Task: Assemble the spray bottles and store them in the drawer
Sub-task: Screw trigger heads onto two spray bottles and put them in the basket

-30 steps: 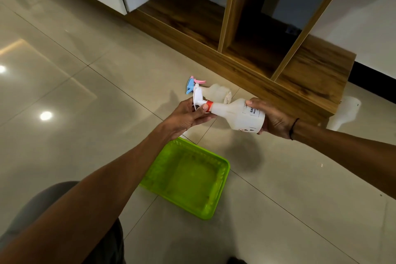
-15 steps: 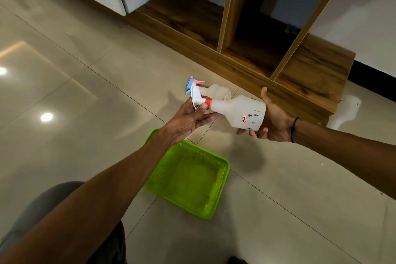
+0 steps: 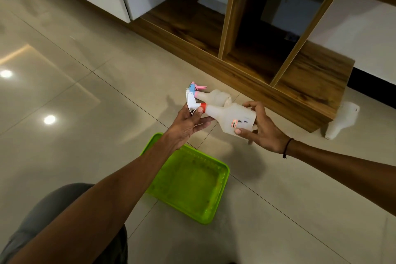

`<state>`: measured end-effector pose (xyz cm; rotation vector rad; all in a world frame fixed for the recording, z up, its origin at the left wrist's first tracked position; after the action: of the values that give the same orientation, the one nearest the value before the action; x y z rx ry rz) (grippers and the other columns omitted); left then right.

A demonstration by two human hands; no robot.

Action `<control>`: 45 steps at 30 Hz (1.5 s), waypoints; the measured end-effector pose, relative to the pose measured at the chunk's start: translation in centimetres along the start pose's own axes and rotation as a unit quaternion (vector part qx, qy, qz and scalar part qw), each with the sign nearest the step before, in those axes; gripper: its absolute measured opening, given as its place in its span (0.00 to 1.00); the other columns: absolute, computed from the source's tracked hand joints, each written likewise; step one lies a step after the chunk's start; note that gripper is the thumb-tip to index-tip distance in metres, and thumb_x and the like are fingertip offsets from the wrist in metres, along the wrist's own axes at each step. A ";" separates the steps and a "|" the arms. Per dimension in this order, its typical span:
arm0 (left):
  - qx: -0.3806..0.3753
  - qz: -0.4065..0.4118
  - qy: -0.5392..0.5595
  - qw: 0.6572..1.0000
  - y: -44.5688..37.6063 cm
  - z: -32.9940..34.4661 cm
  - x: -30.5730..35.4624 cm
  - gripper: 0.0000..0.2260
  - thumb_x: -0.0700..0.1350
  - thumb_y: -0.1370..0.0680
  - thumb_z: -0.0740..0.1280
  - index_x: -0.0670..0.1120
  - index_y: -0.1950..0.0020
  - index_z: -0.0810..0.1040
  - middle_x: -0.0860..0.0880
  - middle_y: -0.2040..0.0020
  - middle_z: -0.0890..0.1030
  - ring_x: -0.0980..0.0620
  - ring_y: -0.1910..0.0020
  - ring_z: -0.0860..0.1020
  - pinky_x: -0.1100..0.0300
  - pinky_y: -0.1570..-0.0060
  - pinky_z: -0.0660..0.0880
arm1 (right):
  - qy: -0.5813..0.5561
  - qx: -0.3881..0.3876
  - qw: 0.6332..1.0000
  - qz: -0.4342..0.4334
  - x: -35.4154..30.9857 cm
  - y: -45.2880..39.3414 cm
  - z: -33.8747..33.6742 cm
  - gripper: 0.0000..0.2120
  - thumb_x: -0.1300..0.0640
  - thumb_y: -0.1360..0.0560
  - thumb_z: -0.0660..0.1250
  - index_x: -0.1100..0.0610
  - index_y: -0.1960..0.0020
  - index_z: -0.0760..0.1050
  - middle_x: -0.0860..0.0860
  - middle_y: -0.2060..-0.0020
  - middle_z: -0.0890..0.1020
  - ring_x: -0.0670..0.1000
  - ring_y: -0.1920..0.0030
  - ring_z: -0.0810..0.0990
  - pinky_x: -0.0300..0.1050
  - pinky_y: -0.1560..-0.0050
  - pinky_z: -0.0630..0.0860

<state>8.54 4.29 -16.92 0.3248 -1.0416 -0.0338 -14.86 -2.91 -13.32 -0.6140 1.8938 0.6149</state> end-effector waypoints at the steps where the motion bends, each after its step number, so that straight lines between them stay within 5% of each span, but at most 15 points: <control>1: -0.003 -0.001 -0.018 1.000 0.1 -0.1 0.1 0.20 0.43 0.13 0.65 0.44 0.21 0.68 0.41 0.32 0.83 0.45 0.44 0.88 0.58 0.48 0.85 | -0.046 -0.004 0.997 0.057 0.4 -0.1 0.4 0.38 0.33 0.31 0.74 0.50 0.33 0.61 0.50 0.43 0.81 0.52 0.64 0.84 0.44 0.75 0.77; 3: -0.014 -0.004 -0.040 0.999 0.3 -0.3 0.2 0.20 0.45 0.13 0.64 0.45 0.21 0.69 0.44 0.33 0.84 0.46 0.44 0.88 0.58 0.48 0.84 | -0.143 -0.049 0.966 0.211 1.2 -0.2 0.8 0.43 0.18 0.33 0.63 0.55 0.39 0.69 0.63 0.58 0.80 0.52 0.78 0.73 0.38 0.80 0.67; 6: -0.028 -0.011 -0.041 0.999 0.6 -0.1 0.1 0.19 0.44 0.13 0.64 0.43 0.22 0.69 0.46 0.36 0.85 0.45 0.44 0.88 0.58 0.47 0.85 | -0.235 -0.136 0.908 0.320 1.7 0.2 0.4 0.48 0.16 0.29 0.47 0.57 0.48 0.83 0.60 0.67 0.77 0.46 0.83 0.66 0.32 0.83 0.62; 10: -0.032 -0.036 -0.038 0.998 0.8 0.0 0.0 0.19 0.45 0.13 0.64 0.42 0.23 0.69 0.47 0.36 0.86 0.45 0.41 0.88 0.60 0.50 0.84 | -0.279 -0.135 0.895 0.319 1.7 0.1 0.5 0.47 0.19 0.25 0.45 0.59 0.46 0.81 0.60 0.68 0.73 0.46 0.84 0.62 0.32 0.82 0.59; 15: -0.044 -0.073 -0.026 0.996 0.7 -0.1 0.1 0.16 0.47 0.13 0.63 0.43 0.26 0.73 0.45 0.35 0.85 0.43 0.39 0.87 0.60 0.50 0.84 | -0.219 -0.068 0.929 0.292 2.3 -0.4 0.6 0.42 0.23 0.23 0.49 0.60 0.43 0.78 0.60 0.68 0.76 0.48 0.81 0.63 0.34 0.78 0.57; 18: -0.052 -0.102 -0.021 0.993 0.7 0.0 0.2 0.16 0.48 0.12 0.61 0.43 0.26 0.74 0.42 0.32 0.84 0.42 0.38 0.86 0.58 0.50 0.85 | -0.130 0.024 0.974 0.184 1.9 -1.0 -0.1 0.43 0.26 0.28 0.58 0.65 0.35 0.68 0.61 0.61 0.79 0.50 0.75 0.73 0.38 0.77 0.62; 22: -0.073 -0.117 -0.043 0.990 0.7 0.4 0.3 0.16 0.50 0.11 0.59 0.45 0.26 0.73 0.42 0.34 0.85 0.43 0.39 0.87 0.58 0.49 0.85 | -0.041 0.094 0.993 0.056 1.0 -0.5 -0.7 0.32 0.31 0.27 0.63 0.54 0.35 0.65 0.52 0.53 0.82 0.51 0.64 0.82 0.44 0.73 0.75; 25: -0.087 -0.115 -0.067 0.987 0.8 0.7 0.2 0.18 0.52 0.11 0.58 0.45 0.24 0.71 0.43 0.34 0.85 0.43 0.37 0.86 0.59 0.49 0.84 | -0.089 0.074 0.985 0.131 1.8 -0.4 -0.5 0.34 0.26 0.23 0.55 0.57 0.38 0.69 0.58 0.60 0.79 0.50 0.73 0.76 0.42 0.75 0.70; 29: -0.071 -0.103 -0.067 0.990 1.0 0.9 -0.4 0.19 0.52 0.11 0.59 0.47 0.23 0.69 0.46 0.33 0.85 0.44 0.38 0.86 0.60 0.52 0.83 | -0.156 -0.098 0.935 0.304 2.4 0.5 -0.1 0.52 0.18 0.29 0.38 0.60 0.48 0.79 0.61 0.68 0.79 0.50 0.80 0.68 0.35 0.78 0.63; 32: -0.034 -0.080 -0.046 0.995 0.9 1.0 -0.3 0.19 0.52 0.12 0.59 0.47 0.22 0.70 0.46 0.34 0.85 0.45 0.41 0.88 0.62 0.55 0.83 | -0.195 -0.168 0.916 0.308 1.7 1.1 0.0 0.50 0.18 0.29 0.43 0.58 0.38 0.77 0.67 0.58 0.82 0.55 0.74 0.78 0.39 0.75 0.70; 35: -0.002 -0.049 -0.021 0.999 0.7 1.1 0.0 0.16 0.50 0.12 0.60 0.47 0.25 0.72 0.46 0.35 0.85 0.46 0.45 0.89 0.63 0.57 0.83 | -0.186 -0.194 0.923 0.274 1.2 1.0 0.2 0.42 0.24 0.26 0.61 0.59 0.30 0.73 0.68 0.44 0.84 0.61 0.60 0.86 0.44 0.67 0.82; 38: 0.008 -0.033 -0.017 0.999 0.7 1.2 -0.2 0.17 0.50 0.12 0.60 0.45 0.25 0.72 0.45 0.32 0.84 0.47 0.45 0.89 0.64 0.57 0.83 | -0.131 -0.102 0.965 0.205 1.3 0.3 0.5 0.43 0.32 0.38 0.81 0.49 0.30 0.75 0.58 0.46 0.87 0.59 0.59 0.86 0.48 0.63 0.84; 41: 0.010 -0.031 -0.017 0.999 0.7 1.2 -0.7 0.20 0.50 0.12 0.60 0.43 0.22 0.70 0.44 0.30 0.83 0.48 0.43 0.88 0.64 0.56 0.83 | -0.049 0.020 0.995 0.081 0.0 -0.1 0.2 0.31 0.41 0.39 0.84 0.29 0.41 0.75 0.40 0.49 0.86 0.43 0.55 0.87 0.46 0.62 0.85; 43: 0.008 -0.027 -0.016 0.999 0.7 1.3 -0.7 0.20 0.50 0.12 0.60 0.43 0.22 0.70 0.45 0.32 0.84 0.48 0.42 0.88 0.63 0.55 0.83 | -0.013 0.079 0.995 0.053 -0.4 -0.3 -0.3 0.36 0.45 0.37 0.85 0.32 0.37 0.69 0.39 0.46 0.83 0.44 0.50 0.86 0.44 0.63 0.85; 45: 0.007 -0.023 -0.019 1.000 0.7 1.4 -0.6 0.20 0.50 0.12 0.60 0.45 0.22 0.70 0.46 0.32 0.84 0.48 0.42 0.88 0.62 0.54 0.83 | -0.041 0.092 0.991 0.092 -0.1 -0.5 -0.6 0.39 0.34 0.37 0.81 0.45 0.34 0.67 0.48 0.48 0.83 0.49 0.63 0.86 0.45 0.69 0.83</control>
<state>6.94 4.67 -16.54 0.3615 -1.0722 -0.0736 -14.93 -3.65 -13.11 -0.2931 1.9169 0.5647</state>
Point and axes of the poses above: each hand's wrist, its own y-axis away from the middle knuckle, its own z-axis out of the palm, x = y × z, the point moved 4 cm from there along -y, towards the middle knuckle
